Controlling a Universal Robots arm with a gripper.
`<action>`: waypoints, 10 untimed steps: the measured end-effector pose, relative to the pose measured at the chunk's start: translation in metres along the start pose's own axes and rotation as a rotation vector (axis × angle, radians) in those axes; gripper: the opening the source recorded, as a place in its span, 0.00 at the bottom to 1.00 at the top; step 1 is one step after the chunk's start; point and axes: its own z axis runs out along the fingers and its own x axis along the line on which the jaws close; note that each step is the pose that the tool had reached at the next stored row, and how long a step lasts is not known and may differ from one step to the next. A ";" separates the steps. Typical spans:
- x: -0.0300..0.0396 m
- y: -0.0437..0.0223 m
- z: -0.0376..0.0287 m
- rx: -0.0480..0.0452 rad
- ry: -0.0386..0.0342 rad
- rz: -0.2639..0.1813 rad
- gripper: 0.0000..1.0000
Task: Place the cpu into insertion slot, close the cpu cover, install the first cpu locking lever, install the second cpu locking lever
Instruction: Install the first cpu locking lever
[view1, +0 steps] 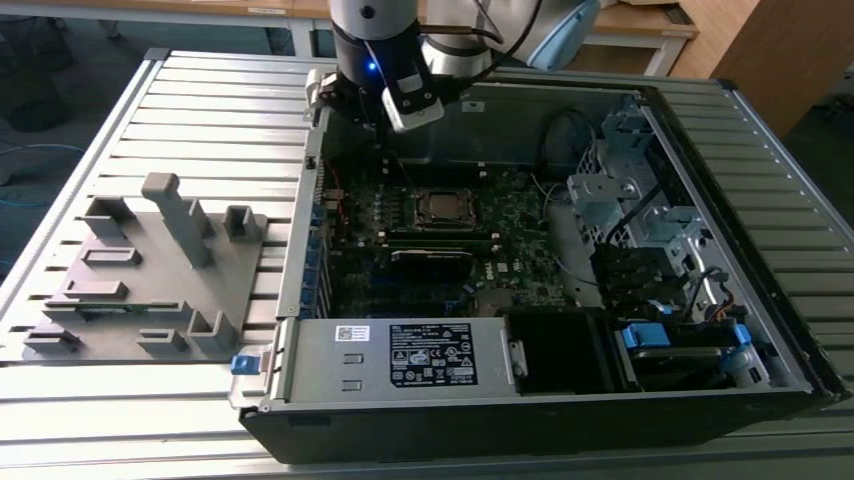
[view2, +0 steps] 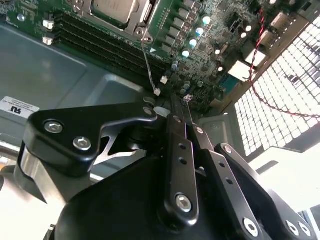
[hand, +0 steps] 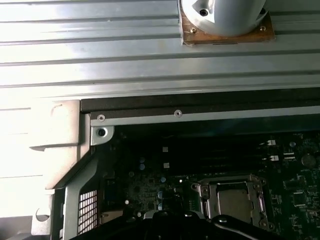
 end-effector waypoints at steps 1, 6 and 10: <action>0.0000 -0.0001 0.0006 -0.0003 -0.0001 0.000 0.11; 0.0002 -0.0023 0.0086 -0.0001 0.0001 0.000 0.11; 0.0003 -0.0037 0.0136 -0.0001 0.0001 0.000 0.11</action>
